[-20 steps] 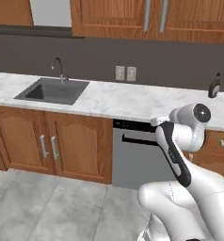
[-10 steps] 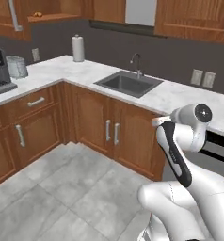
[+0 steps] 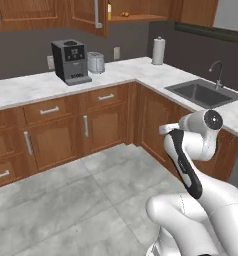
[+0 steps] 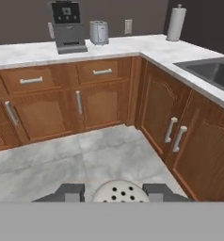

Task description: Pick the shaker and mustard from the counter and place them in the cabinet.

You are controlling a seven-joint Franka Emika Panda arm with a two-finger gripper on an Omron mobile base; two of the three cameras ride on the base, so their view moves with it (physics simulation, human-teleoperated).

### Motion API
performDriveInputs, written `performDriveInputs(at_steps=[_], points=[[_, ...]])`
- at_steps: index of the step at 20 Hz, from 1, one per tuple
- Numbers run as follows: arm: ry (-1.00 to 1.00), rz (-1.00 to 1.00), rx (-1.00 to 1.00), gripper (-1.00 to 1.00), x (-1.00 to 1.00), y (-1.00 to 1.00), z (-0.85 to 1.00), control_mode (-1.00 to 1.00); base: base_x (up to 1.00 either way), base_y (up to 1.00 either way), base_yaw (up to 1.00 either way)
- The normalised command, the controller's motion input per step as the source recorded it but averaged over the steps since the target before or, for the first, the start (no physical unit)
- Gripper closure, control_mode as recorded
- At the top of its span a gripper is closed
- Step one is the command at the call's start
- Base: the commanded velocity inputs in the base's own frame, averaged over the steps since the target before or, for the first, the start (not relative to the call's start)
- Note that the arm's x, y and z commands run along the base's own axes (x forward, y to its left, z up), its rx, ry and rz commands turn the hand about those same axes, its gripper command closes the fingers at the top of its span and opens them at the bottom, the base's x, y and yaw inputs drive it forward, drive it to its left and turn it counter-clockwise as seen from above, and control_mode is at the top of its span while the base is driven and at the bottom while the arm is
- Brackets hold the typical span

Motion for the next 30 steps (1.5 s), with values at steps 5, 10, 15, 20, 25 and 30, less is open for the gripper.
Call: performDriveInputs(at_steps=[5,10,15,20,25,30], points=[[0.00,0.00,0.00,1.00,0.00,0.00,0.00,1.00,0.34,-0.56,0.30],[0.00,0.00,0.00,1.00,0.00,0.00,0.00,1.00,0.50,-0.62,0.13],[0.00,0.00,0.00,1.00,0.00,0.00,0.00,1.00,0.70,-0.42,0.06],[0.00,0.00,0.00,1.00,0.00,0.00,0.00,1.00,0.84,-0.22,0.03],[0.00,0.00,0.00,1.00,0.00,0.00,0.00,1.00,0.84,-0.14,0.03],[0.00,0.00,0.00,1.00,0.00,0.00,0.00,1.00,0.62,-0.14,0.07]])
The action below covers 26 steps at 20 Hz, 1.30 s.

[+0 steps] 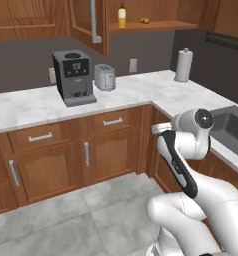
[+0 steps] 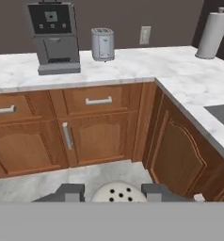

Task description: Pick the shaker and mustard from the counter and place them in the cabinet.

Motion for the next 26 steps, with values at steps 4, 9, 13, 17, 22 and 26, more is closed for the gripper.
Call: performDriveInputs(at_steps=[4,9,13,17,22,26], points=[[0.00,0.00,0.00,1.00,0.00,0.00,0.00,1.00,0.34,-0.23,0.26],[0.00,0.00,0.00,1.00,0.00,0.00,0.00,1.00,0.18,-0.24,0.37],[0.00,0.00,0.00,1.00,0.00,0.00,0.00,1.00,0.03,-0.27,0.26],[0.00,0.00,0.00,1.00,0.00,0.00,0.00,1.00,0.00,-0.45,0.10],[0.00,0.00,0.00,1.00,0.00,0.00,0.00,1.00,0.00,-0.51,0.08],[0.00,0.00,0.00,1.00,0.00,0.00,0.00,1.00,0.15,-0.39,0.04]])
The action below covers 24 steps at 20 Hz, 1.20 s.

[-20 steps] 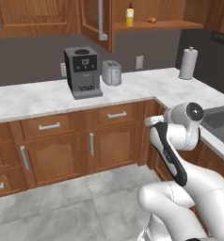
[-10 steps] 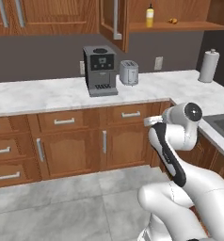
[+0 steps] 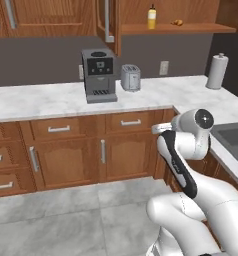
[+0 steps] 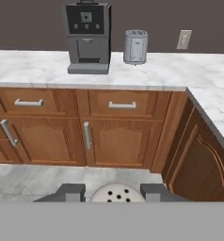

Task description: Pick the shaker and mustard from the counter and place them in the cabinet.

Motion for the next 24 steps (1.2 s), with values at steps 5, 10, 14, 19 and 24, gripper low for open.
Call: performDriveInputs(at_steps=[5,10,14,19,24], points=[[0.00,0.00,0.00,1.00,0.00,0.00,0.00,1.00,0.19,-0.40,0.05],[0.00,0.00,0.00,1.00,0.00,0.00,0.00,1.00,0.44,-0.48,0.01],[0.00,0.00,0.00,1.00,0.00,0.00,0.00,1.00,0.67,-0.46,0.00],[0.00,0.00,0.00,1.00,0.00,0.00,0.00,1.00,0.65,-0.41,0.00],[0.00,0.00,0.00,1.00,0.00,0.00,0.00,1.00,0.67,-0.29,0.00]])
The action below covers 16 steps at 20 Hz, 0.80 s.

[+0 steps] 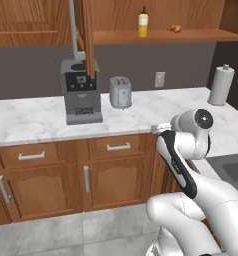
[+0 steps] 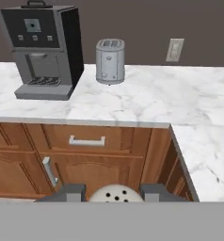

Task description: Pick the shaker and mustard from the counter and place them in the cabinet.

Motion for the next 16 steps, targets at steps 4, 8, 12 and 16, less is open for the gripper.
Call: performDriveInputs(at_steps=[4,8,12,16], points=[[0.00,0.00,0.00,1.00,0.00,0.00,0.00,1.00,0.62,-0.15,0.00],[0.00,0.00,0.00,1.00,0.00,0.00,0.00,1.00,0.51,-0.08,0.00],[0.00,0.00,0.00,1.00,0.00,0.00,0.00,1.00,0.50,-0.08,0.00],[0.00,0.00,0.00,1.00,0.00,0.00,0.00,1.00,0.48,-0.07,0.00]])
